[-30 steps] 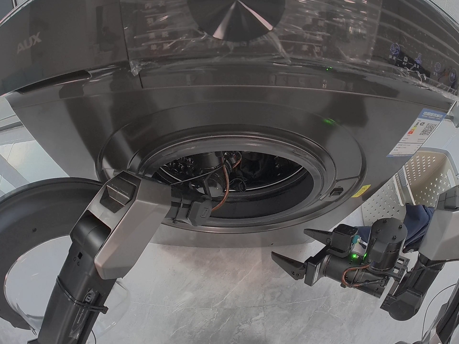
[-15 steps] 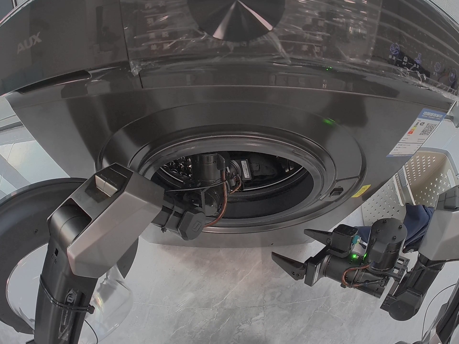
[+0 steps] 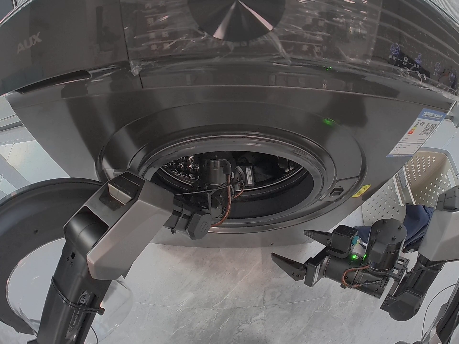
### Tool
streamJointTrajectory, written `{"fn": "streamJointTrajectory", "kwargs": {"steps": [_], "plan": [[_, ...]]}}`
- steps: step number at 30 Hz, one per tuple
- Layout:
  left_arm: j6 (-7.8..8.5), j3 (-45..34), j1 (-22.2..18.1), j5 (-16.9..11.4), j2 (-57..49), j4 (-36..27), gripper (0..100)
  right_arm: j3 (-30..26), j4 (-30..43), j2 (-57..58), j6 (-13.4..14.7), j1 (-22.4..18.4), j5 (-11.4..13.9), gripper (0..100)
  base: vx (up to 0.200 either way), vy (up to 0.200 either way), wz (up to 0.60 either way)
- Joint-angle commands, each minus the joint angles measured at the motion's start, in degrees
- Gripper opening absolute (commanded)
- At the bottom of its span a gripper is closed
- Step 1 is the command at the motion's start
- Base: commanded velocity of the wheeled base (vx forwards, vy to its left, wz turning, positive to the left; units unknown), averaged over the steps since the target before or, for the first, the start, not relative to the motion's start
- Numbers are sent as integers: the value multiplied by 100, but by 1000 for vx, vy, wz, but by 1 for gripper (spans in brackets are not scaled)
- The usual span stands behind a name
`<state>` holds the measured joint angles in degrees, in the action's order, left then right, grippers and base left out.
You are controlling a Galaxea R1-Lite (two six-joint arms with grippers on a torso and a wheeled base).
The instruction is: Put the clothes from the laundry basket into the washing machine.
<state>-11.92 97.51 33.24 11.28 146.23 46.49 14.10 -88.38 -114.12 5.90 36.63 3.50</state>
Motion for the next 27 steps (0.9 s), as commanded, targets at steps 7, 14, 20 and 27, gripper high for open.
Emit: {"fn": "streamJointTrajectory", "kwargs": {"steps": [7, 14, 20, 27], "plan": [[-258, 1708, -169, 349, 802, 35, 0, 5, -4, -5, -1, 28, 2, 100, 0, 0, 0], [-486, 1708, -125, 358, 503, -106, 0, 5, -4, -5, -1, 37, 2, 100, 0, 0, 0], [-548, 1708, 15, 437, 398, -79, 100, -13, -4, -5, -1, 19, 2, 100, 0, 0, 0], [-574, 681, 182, 463, -525, -88, 100, -22, -4, 3, -1, -7, 2, 100, 0, 0, 0]]}}
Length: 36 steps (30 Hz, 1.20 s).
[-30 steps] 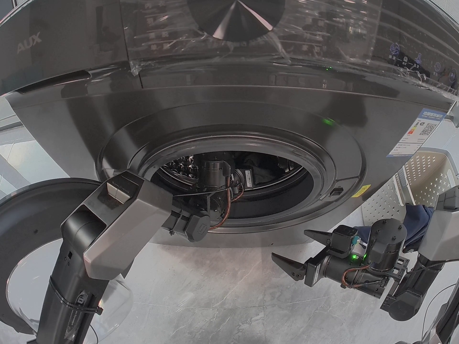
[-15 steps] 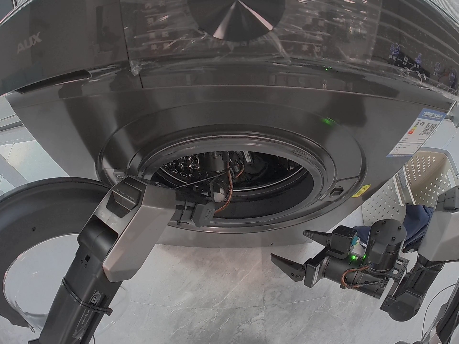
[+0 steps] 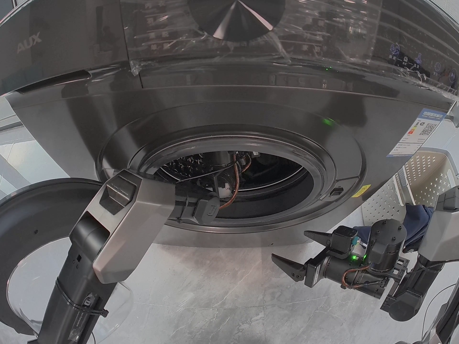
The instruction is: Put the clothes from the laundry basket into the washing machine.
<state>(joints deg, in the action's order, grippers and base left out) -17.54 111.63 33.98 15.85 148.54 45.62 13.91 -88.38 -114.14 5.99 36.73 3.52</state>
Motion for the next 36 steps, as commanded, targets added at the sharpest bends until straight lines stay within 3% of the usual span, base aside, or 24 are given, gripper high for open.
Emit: {"fn": "streamJointTrajectory", "kwargs": {"steps": [1, 6, 12, 15, 17, 23, 31, 32, 36], "plan": [[-4, -853, 101, 6, -853, 0, 100, -2, -4, 6, -10, -26, -1, 100, 0, 0, 0], [23, -1750, 101, -3, -1354, -35, 100, -2, -4, 15, -10, -26, -1, 100, 0, 0, 0], [58, -3358, 250, -91, -1926, 44, 100, 7, -4, 32, -1, -52, 8, 100, 0, 0, 0], [76, -3675, 268, -108, -2022, 88, 100, -11, -4, 41, -1, -52, 8, 100, 0, 0, 0], [155, -4105, 399, -152, -2110, 299, 100, -11, -4, 41, -1, -52, 8, 100, 0, 0, 0], [717, -4888, 478, -152, -2057, 1248, 100, -37, -4, 67, -1, -61, 8, 100, 0, 0, 0], [779, -4967, 452, -196, -2005, 1441, 100, -20, -4, 32, -1, -34, 8, 100, 0, 0, 0], [779, -4668, 417, -416, -1811, 1450, 100, -20, -4, 15, -1, -34, 8, 100, 0, 0, 0], [761, -4009, 382, -433, -1310, 1459, 100, -29, -4, 15, -1, -52, 8, 100, 0, 0, 0]]}}
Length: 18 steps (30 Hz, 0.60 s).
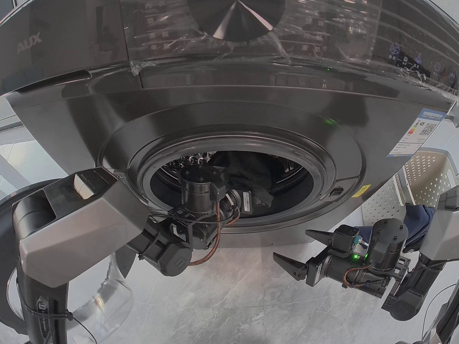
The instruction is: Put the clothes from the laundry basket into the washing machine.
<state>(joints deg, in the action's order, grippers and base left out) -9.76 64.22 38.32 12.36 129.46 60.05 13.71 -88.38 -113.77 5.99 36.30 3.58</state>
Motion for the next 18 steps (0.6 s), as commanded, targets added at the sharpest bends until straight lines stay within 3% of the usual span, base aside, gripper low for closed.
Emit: {"fn": "streamJointTrajectory", "kwargs": {"steps": [1, 2, 12, 18], "plan": [[-25, 934, -79, -76, 712, 7, 100, -9, -4, -22, -1, -9, 2, 100, 0, 0, 0], [-25, 1189, -105, -67, 852, 7, 0, -9, -4, -31, 8, -9, 2, 100, 0, 0, 0], [-43, 4125, -676, 320, 2303, -354, 0, 0, -4, -31, 8, -9, 2, 100, 0, 0, 0], [-34, 4933, -826, 346, 2645, -477, 0, 0, -4, -31, 8, -9, 2, 100, 0, 0, 0]]}}
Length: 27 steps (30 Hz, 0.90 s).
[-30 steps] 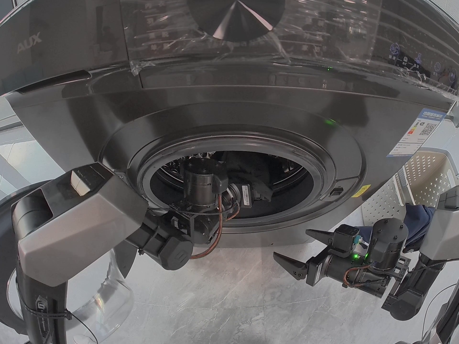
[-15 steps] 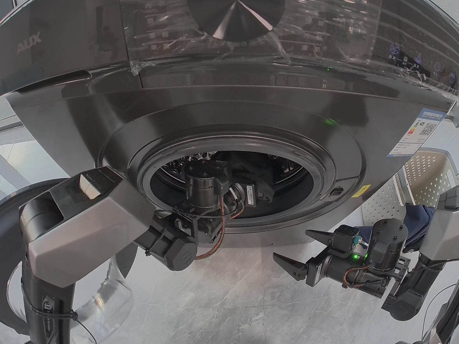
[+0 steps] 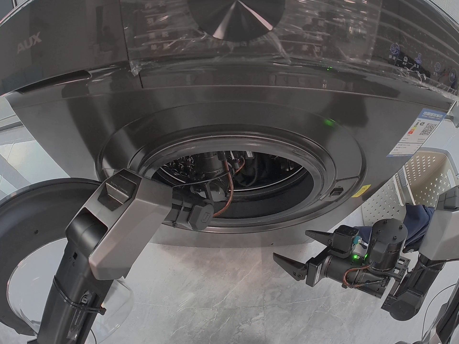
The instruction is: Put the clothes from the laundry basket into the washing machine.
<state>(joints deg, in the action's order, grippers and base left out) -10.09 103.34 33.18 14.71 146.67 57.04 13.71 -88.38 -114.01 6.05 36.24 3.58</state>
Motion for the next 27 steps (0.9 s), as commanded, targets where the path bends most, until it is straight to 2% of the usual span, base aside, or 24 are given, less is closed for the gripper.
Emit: {"fn": "streamJointTrajectory", "kwargs": {"steps": [1, 7, 10, 11, 13, 17, 27], "plan": [[-1, 1004, -304, 111, 908, -176, 0, 0, -4, -16, 2, -3, 2, 100, 0, 0, 0], [-10, 916, -242, 111, 829, -184, 0, 0, -12, -8, 2, -3, 2, 100, 0, 0, 0], [-10, 450, -198, 155, 574, -184, 0, 0, -12, -8, 2, -3, 2, 100, 0, 0, 0], [-10, 204, -163, 155, 433, -176, 100, 8, -4, -8, 2, -3, 2, 100, 0, 0, 0], [-28, 81, -137, 155, 354, -167, 100, 17, -12, -8, 11, -3, 2, 100, 0, 0, 0], [-160, -710, 118, 146, -244, -149, 100, 17, -12, -8, 2, -3, 2, 100, 0, 0, 0], [-107, -2107, 338, 32, -1254, -404, 100, 0, -4, 45, 2, -12, 11, 100, 0, 0, 0]]}}
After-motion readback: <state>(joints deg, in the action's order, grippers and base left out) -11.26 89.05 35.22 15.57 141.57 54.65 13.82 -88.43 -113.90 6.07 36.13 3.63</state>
